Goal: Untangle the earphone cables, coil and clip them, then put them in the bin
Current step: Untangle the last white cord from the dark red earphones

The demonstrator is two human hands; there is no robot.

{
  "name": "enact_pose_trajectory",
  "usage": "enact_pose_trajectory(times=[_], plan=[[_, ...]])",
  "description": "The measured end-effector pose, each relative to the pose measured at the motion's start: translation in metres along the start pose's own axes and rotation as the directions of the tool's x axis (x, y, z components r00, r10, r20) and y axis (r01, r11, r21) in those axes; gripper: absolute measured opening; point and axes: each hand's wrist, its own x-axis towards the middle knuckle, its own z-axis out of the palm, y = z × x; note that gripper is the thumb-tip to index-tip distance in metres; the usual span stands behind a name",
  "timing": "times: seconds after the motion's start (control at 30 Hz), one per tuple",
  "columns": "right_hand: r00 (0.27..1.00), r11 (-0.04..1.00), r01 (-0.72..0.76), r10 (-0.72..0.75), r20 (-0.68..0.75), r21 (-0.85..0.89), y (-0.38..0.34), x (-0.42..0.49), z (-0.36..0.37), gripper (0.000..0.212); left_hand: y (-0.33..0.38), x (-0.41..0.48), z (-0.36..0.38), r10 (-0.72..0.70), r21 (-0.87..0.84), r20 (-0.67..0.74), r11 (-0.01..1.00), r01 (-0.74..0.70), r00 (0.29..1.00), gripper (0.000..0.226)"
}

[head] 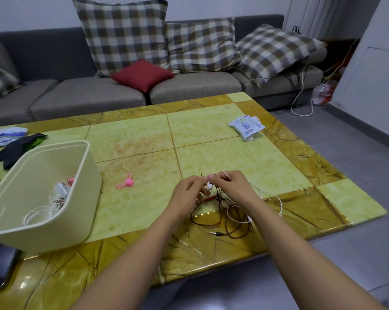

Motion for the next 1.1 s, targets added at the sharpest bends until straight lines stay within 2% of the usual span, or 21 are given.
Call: enact_pose_trajectory(times=[0.07, 0.17, 0.23, 0.27, 0.3, 0.37, 0.4, 0.47, 0.53, 0.6, 0.7, 0.77, 0.83, 0.87, 1.0, 1.1], plan=[[0.998, 0.998, -0.030, 0.033, 0.061, -0.051, -0.003, -0.003, 0.001, 0.029, 0.001, -0.001, -0.002, 0.031, -0.001, 0.003, 1.000, -0.031, 1.000, 0.030], [0.983, 0.997, -0.072, 0.073, 0.167, -0.012, -0.005, -0.007, -0.001, 0.025, -0.001, -0.003, -0.007, 0.040, -0.031, 0.024, 0.999, -0.039, 0.999, 0.023], [0.977, 0.995, -0.098, 0.099, 0.191, -0.016, -0.005, -0.009, -0.004, 0.020, -0.005, -0.001, -0.011, 0.020, 0.008, -0.034, 1.000, -0.020, 0.999, 0.015], [0.988, 0.995, -0.095, 0.098, 0.118, -0.035, -0.004, -0.008, -0.006, 0.018, -0.008, 0.000, -0.014, -0.003, 0.031, -0.096, 1.000, 0.006, 0.995, 0.011], [0.996, 0.995, -0.084, 0.083, -0.016, -0.051, -0.004, -0.004, -0.008, 0.016, -0.010, 0.003, -0.017, -0.030, 0.052, -0.178, 0.998, 0.039, 0.984, 0.015], [0.956, 0.999, -0.048, 0.041, -0.291, -0.020, -0.006, 0.001, -0.016, 0.015, -0.013, 0.005, -0.027, -0.083, 0.071, -0.358, 0.991, 0.116, 0.930, 0.023], [0.944, 0.999, -0.035, 0.035, -0.327, 0.006, -0.008, 0.004, -0.021, 0.015, -0.013, 0.006, -0.032, -0.091, 0.103, -0.428, 0.984, 0.149, 0.899, 0.023], [0.982, 0.999, -0.039, 0.033, -0.186, -0.029, -0.016, 0.005, -0.025, 0.015, -0.013, 0.005, -0.038, -0.057, 0.196, -0.472, 0.966, 0.167, 0.880, 0.019], [1.000, 0.998, -0.014, 0.013, -0.019, -0.054, -0.024, 0.004, -0.022, 0.015, -0.009, 0.003, -0.032, 0.013, 0.236, -0.413, 0.967, 0.093, 0.911, 0.016], [0.999, 0.999, 0.001, 0.001, 0.039, -0.036, -0.034, 0.004, -0.020, 0.018, -0.001, 0.000, -0.021, 0.097, 0.218, -0.339, 0.976, -0.022, 0.936, 0.015], [0.985, 0.991, 0.000, 0.023, 0.174, -0.131, -0.042, 0.005, -0.020, 0.019, 0.013, -0.001, -0.008, 0.183, 0.175, -0.215, 0.974, -0.147, 0.959, 0.034], [0.980, 0.985, 0.014, 0.020, 0.196, -0.173, -0.042, 0.003, -0.021, 0.016, 0.018, 0.000, -0.005, 0.163, 0.094, -0.065, 0.983, -0.157, 0.984, 0.040], [0.986, 0.991, -0.004, 0.026, 0.163, -0.130, -0.041, 0.002, -0.023, 0.014, 0.018, 0.002, -0.005, 0.136, 0.079, 0.068, 0.987, -0.141, 0.988, 0.025], [0.988, 0.994, -0.019, 0.036, 0.152, -0.109, -0.040, 0.002, -0.026, 0.013, 0.016, 0.003, -0.006, 0.133, 0.096, 0.086, 0.985, -0.141, 0.987, 0.019], [0.989, 0.993, -0.035, 0.051, 0.137, -0.117, -0.033, 0.000, -0.037, 0.016, 0.012, 0.002, -0.008, 0.138, 0.160, 0.003, 0.978, -0.137, 0.990, 0.020], [0.989, 0.999, 0.011, -0.003, 0.148, -0.048, -0.034, -0.001, -0.036, 0.017, 0.015, -0.001, 0.000, 0.127, 0.141, 0.032, 0.981, -0.130, 0.991, 0.026]])
